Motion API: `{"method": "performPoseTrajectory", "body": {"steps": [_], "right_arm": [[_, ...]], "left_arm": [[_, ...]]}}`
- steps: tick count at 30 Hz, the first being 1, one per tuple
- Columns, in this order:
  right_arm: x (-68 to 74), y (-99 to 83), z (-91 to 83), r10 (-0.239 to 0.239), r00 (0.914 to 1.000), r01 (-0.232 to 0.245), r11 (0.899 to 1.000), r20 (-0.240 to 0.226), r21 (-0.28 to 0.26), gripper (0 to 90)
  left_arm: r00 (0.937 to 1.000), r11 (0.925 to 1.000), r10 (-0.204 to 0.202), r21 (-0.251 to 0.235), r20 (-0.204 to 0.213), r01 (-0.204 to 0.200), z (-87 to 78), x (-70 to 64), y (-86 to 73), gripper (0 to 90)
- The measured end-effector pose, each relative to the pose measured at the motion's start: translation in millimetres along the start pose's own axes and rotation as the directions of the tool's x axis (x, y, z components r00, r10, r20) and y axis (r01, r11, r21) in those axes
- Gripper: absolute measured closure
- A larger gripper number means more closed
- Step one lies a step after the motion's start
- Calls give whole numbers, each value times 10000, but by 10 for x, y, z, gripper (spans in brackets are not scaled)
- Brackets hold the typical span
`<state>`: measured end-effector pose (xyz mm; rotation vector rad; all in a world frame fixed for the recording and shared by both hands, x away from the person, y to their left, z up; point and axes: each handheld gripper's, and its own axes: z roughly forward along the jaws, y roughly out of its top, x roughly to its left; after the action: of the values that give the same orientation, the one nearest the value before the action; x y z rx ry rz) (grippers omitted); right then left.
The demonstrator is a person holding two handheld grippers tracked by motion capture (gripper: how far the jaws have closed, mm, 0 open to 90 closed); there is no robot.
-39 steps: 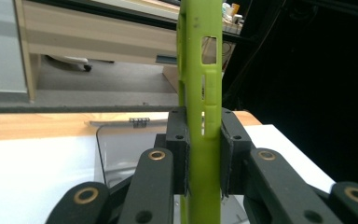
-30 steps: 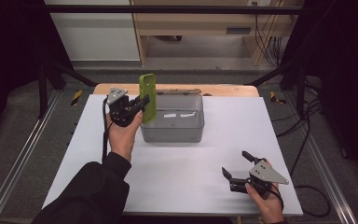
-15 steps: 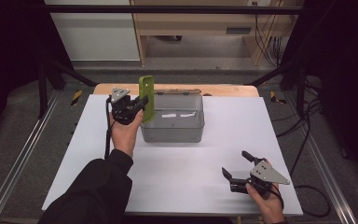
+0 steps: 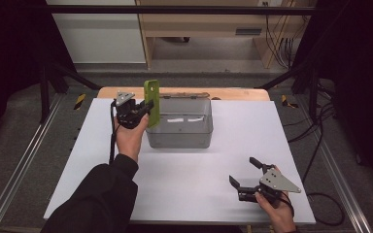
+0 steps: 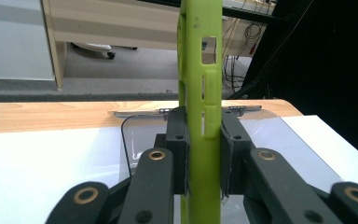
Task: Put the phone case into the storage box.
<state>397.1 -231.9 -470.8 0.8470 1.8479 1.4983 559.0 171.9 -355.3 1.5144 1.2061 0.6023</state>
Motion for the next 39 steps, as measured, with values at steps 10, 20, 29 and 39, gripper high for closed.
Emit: {"method": "performPoseTrajectory", "body": {"steps": [10, 20, 29, 39], "right_arm": [[14, -3, 6, -140, 9999, 140, 9999, 11, 77, 54], [39, -3, 16, -290, 9996, 291, 9993, -59, 241, 53], [38, -9, 17, -307, 9995, 308, 9990, -44, 321, 52], [44, -16, 27, -311, 9995, 313, 9987, -64, 408, 51]], "left_arm": [[9996, 9999, 125, -58, -266, -126, -2, 49, -1, 772], [9925, 9984, 556, 114, -1087, -547, 37, 27, -58, 772], [9875, 9948, 944, 496, -1258, -888, 99, -10, -96, 772], [9902, 9943, 862, 714, -1103, -787, 179, 0, -135, 772]]}}
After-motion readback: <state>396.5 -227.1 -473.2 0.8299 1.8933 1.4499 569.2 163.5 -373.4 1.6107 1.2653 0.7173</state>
